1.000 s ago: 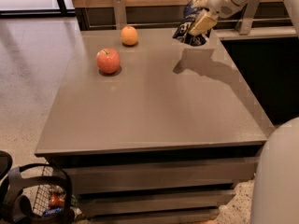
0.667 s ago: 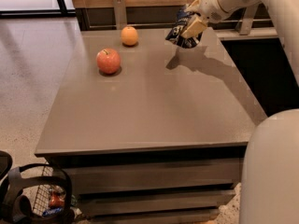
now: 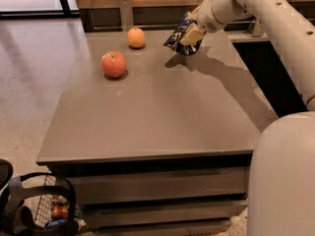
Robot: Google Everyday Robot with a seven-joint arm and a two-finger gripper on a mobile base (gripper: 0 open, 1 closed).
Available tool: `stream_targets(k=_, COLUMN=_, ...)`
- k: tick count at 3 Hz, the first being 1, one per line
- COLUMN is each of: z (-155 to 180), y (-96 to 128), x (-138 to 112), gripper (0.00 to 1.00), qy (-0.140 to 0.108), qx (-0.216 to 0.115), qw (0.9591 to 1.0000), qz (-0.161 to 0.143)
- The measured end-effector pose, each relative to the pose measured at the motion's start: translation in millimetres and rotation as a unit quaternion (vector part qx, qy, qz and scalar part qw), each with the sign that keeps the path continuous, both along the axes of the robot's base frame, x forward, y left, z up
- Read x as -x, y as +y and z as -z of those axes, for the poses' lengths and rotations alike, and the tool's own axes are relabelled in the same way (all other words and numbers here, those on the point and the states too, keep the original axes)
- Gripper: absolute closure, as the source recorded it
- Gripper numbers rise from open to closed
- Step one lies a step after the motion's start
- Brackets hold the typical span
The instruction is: Move blue chip bag near orange
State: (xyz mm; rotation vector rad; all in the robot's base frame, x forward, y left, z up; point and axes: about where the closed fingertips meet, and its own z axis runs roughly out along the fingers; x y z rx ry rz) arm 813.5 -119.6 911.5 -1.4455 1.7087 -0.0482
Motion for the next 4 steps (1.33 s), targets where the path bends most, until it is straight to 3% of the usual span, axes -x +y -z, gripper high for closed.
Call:
stream_targets(k=2, z=14, y=-2, x=-13, gripper=1.0, qy=0.005, qx=-0.008, qw=0.9995, qz=0.031)
stream_targets(k=4, z=7, y=8, x=-21, gripper=1.0, qy=-0.009, qx=-0.018, qw=0.9994, qz=0.028)
